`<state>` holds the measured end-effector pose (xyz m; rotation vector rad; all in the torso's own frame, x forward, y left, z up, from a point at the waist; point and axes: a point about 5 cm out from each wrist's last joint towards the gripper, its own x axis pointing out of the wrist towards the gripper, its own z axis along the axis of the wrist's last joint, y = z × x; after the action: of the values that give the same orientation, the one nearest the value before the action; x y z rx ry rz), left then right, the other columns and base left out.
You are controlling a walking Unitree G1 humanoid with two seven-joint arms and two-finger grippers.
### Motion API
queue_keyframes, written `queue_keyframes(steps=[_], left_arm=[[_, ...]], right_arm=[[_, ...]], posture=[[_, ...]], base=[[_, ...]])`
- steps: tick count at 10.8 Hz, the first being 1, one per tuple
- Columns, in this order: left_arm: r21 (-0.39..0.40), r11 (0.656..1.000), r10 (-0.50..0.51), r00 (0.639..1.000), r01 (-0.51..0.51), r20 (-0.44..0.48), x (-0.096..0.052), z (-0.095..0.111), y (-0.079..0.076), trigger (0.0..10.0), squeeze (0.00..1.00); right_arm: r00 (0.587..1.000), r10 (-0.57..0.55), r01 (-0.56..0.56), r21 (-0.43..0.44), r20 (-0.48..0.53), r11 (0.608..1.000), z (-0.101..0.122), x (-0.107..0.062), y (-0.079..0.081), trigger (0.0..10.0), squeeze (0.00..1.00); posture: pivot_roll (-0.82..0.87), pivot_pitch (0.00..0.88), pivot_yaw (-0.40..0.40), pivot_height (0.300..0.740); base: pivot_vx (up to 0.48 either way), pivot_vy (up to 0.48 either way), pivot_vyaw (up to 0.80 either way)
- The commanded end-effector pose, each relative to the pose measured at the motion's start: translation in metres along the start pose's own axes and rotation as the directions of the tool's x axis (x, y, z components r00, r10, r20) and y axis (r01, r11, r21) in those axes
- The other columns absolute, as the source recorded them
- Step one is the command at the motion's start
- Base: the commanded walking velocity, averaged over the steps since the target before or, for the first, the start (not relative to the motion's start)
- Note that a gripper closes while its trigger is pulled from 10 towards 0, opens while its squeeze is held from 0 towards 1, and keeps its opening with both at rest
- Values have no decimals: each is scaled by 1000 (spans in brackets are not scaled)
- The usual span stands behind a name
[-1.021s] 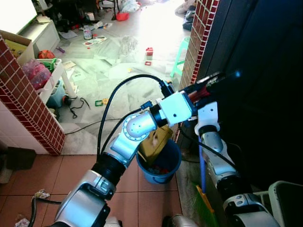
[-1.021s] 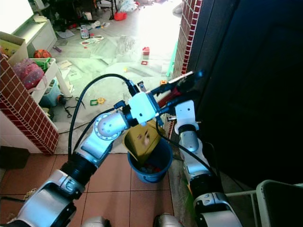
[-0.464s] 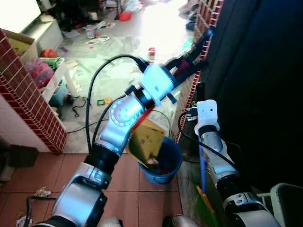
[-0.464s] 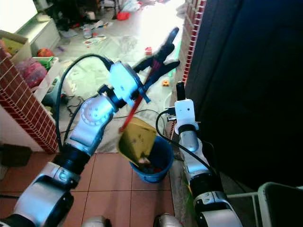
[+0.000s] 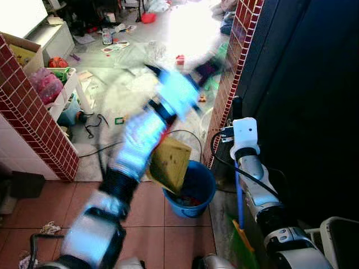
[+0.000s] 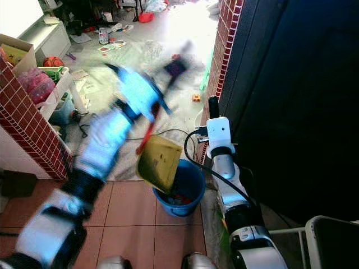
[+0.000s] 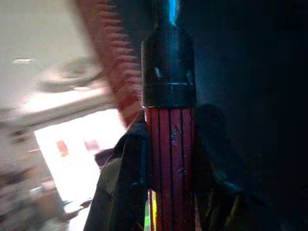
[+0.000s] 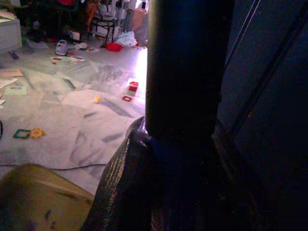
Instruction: Sweep floor
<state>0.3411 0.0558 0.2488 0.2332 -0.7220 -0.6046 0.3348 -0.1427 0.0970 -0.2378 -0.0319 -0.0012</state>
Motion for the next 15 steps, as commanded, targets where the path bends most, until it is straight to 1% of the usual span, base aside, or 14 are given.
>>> queue_keyframes(steps=[1,2,3,4,5,6,7,9,10,11,12,13,14,15], left_arm=[[64,992,101,989,-108,104,14,25,28,10000,0],[56,969,235,969,-240,78,9,25,59,10000,0],[86,945,316,948,-317,22,-5,16,85,10000,0],[93,930,359,933,-357,-12,-15,11,96,10000,0],[111,904,421,904,-412,-76,-27,3,106,10000,0],[69,888,460,866,-455,-195,-50,-18,107,10000,0],[70,888,457,855,-455,-246,-65,-29,101,10000,0],[64,861,488,784,-505,-384,-106,-58,78,10000,0],[71,850,502,764,-521,-405,-112,-61,74,10000,0],[87,849,508,760,-521,-406,-117,-59,72,10000,0],[108,834,538,752,-541,-381,-116,-53,77,10000,0],[127,812,575,744,-569,-340,-113,-44,88,10000,0],[195,788,615,740,-584,-272,-110,-30,103,10000,0],[248,745,666,713,-619,-220,-107,-18,117,10000,0]], right_arm=[[999,5,-4,-6,36,1000,8,5,0,10000,0],[999,5,-5,-6,34,1000,8,5,0,10000,0],[999,7,-7,-6,34,1000,7,4,0,10000,0],[999,7,-7,-5,33,1000,7,4,0,10000,0],[1000,7,-7,-2,28,1000,6,3,0,10000,0],[1000,6,-6,4,20,1000,4,2,0,10000,0],[1000,6,-6,5,20,1000,4,2,-1,10000,0],[1000,13,-13,2,18,1000,3,0,0,10000,0],[1000,14,-14,2,17,1000,2,-1,0,10000,0],[1000,17,-17,2,14,1000,1,-2,0,10000,0],[1000,17,-17,2,11,1000,1,-2,0,10000,0],[1000,17,-17,3,13,1000,1,-3,0,10000,0],[1000,17,-17,4,14,1000,1,-3,1,10000,0],[1000,18,-18,6,13,1000,1,-3,1,10000,0]], posture=[[-32,0,-1,740],[-31,0,-1,740],[-27,0,-4,740],[-26,0,-6,740],[-21,0,-10,740],[-21,0,-12,740],[-19,0,-15,740],[-18,0,-21,740],[-16,0,-22,740],[-15,2,-22,740],[-15,2,-22,740],[-14,3,-22,740],[-13,4,-21,740],[-11,6,-19,740]], base=[[0,0,0],[0,0,0],[0,0,0],[0,0,0],[0,0,0],[0,0,0],[0,0,0],[0,0,0],[0,0,0],[0,0,0],[0,0,0],[0,0,0],[0,0,0],[0,0,0]])
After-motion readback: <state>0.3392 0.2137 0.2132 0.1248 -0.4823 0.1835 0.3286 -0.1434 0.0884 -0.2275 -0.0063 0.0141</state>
